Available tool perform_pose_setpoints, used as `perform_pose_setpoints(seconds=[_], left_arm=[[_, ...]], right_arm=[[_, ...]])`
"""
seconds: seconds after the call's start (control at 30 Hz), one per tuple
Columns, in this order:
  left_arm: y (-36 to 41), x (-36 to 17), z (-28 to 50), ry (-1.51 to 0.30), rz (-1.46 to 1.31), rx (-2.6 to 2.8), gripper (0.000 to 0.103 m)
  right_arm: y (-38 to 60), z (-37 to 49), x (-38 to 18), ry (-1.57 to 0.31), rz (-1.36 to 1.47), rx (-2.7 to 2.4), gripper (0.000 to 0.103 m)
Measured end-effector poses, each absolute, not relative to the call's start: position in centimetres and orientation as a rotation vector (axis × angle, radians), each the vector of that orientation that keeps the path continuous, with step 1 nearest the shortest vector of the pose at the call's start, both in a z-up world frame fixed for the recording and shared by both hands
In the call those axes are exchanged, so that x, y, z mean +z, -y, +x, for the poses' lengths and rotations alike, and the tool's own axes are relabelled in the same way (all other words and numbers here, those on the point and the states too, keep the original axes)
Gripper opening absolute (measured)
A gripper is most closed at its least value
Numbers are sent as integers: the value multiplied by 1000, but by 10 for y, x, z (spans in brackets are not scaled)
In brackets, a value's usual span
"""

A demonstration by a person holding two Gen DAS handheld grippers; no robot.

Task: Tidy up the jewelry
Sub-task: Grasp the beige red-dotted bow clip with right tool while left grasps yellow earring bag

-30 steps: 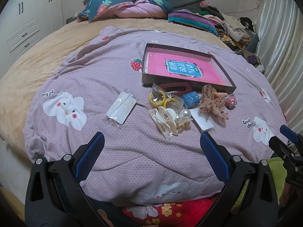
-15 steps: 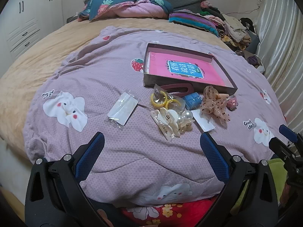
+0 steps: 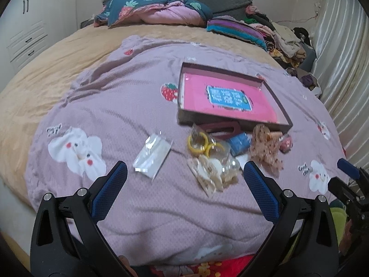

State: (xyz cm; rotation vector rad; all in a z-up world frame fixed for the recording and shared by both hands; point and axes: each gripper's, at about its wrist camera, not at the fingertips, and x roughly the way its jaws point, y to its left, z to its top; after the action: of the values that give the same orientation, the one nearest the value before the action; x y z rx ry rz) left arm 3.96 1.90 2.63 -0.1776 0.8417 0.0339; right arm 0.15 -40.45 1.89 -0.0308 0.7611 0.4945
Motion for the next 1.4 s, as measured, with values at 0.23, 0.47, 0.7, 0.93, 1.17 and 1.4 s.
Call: perform_pose_setpoints(seconds=[0.23,0.47,0.7,0.93,1.17,1.4], left_arm=[[-28,23,68,-871,-176,26,95],[-28,15,98,-877,-199,-35,95],[-11,-11,127,-969,-155,-100,95],[7,-45,138,-1063,-99,-154,95],[12,-63,147,-1111,-77,-175,94],[16,-74,158,-1148,-100,-206,84]], right_arm=[[401,19,22,-766,-23,501,99],[398,42,16,-786,-21,498,99],[398,62,-12,-862,7,504,99],[393,80,-41,-912,2,515,94],[389,100,-65,-983,11,550,66],[382,113,-86,-1043,23,595,34]])
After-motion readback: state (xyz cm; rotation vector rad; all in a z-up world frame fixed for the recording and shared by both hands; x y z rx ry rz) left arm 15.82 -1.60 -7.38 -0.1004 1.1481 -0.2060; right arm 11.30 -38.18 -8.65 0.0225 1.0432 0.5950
